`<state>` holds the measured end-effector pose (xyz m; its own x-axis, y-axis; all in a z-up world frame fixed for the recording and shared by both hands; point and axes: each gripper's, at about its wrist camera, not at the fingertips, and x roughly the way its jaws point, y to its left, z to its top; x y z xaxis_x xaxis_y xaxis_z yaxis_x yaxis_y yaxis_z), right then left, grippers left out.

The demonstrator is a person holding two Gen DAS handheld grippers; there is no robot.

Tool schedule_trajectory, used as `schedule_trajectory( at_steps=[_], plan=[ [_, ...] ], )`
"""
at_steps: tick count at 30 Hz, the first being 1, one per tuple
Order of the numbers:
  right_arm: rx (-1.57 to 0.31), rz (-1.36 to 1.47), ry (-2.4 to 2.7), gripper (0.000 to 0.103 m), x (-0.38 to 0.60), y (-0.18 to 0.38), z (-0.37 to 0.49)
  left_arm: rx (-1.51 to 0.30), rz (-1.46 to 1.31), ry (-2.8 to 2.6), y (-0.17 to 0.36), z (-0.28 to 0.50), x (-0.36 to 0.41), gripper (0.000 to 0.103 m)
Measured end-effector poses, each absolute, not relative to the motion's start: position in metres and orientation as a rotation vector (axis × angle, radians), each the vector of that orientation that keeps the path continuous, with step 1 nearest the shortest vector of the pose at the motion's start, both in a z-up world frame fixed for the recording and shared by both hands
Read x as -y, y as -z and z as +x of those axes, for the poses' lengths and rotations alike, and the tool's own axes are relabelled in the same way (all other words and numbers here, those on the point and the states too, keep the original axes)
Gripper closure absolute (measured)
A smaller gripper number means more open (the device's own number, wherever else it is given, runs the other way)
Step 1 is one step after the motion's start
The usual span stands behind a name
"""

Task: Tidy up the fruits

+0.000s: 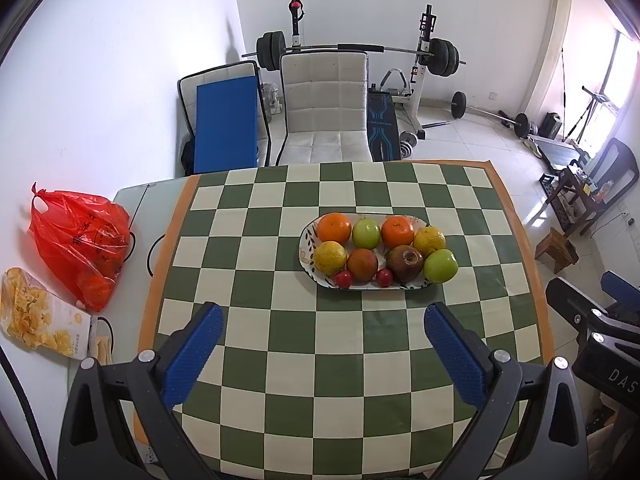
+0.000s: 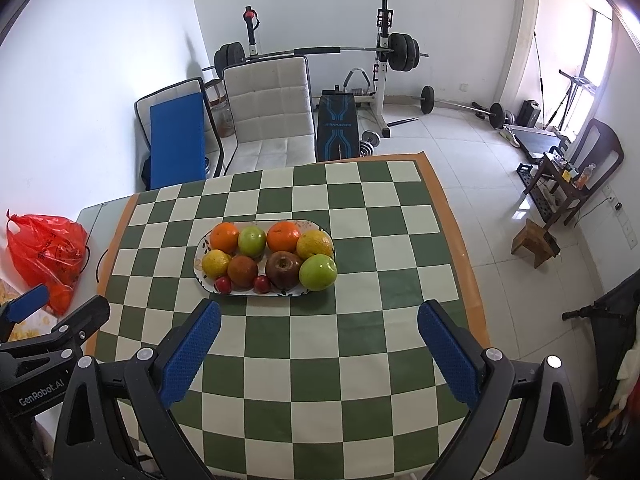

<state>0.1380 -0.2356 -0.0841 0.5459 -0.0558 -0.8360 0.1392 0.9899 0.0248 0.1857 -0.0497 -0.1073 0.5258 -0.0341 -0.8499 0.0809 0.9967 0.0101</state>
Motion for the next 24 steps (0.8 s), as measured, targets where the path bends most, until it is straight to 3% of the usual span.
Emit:
schedule_trajectory(
  at_steps=[24],
  plan=[
    [-0.988, 0.091, 0.116, 0.002, 0.2357, 0.0799, 0.136, -0.995, 0.053, 0.075, 0.1047, 0.1845, 0.0554, 0.0]
  ],
)
